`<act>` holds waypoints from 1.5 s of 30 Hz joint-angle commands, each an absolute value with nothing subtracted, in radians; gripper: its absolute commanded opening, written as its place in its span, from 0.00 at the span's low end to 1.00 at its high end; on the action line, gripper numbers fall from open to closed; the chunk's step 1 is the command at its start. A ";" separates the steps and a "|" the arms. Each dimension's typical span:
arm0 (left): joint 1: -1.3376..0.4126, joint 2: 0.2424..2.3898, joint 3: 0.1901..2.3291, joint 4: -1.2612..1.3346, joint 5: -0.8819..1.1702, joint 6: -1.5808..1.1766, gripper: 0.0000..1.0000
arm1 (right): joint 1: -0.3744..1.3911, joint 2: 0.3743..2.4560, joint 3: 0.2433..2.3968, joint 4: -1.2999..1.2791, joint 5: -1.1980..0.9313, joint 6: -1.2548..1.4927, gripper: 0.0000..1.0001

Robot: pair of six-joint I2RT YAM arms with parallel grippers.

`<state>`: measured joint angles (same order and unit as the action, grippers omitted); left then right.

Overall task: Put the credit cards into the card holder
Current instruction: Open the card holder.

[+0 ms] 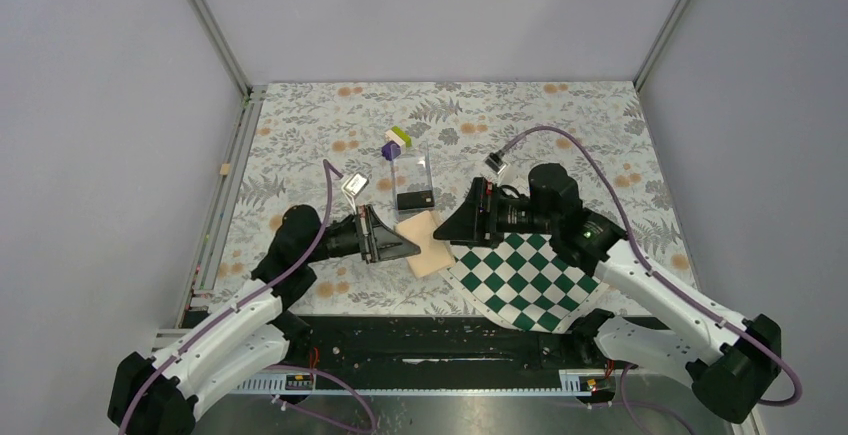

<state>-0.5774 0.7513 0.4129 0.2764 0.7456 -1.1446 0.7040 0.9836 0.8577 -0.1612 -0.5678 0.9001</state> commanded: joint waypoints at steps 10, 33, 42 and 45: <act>-0.592 0.722 0.430 0.641 0.904 -1.245 0.00 | 0.751 1.141 0.739 0.721 -0.931 1.403 0.89; -0.582 0.656 0.661 -0.400 0.468 -0.776 0.30 | 0.748 1.023 1.018 -0.265 -0.870 0.843 0.00; -0.746 0.691 0.865 -0.597 0.155 -0.638 0.99 | 0.748 1.068 1.125 -0.632 -0.480 0.847 0.00; -0.872 0.739 0.908 -0.603 0.024 -0.617 0.99 | 0.748 1.066 1.131 -0.621 -0.420 0.896 0.00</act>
<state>-0.7547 0.6991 0.8181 -0.5552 0.2588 -0.6979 0.7471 1.0653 1.0985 -0.5255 -0.5583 0.8680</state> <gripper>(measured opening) 0.985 0.242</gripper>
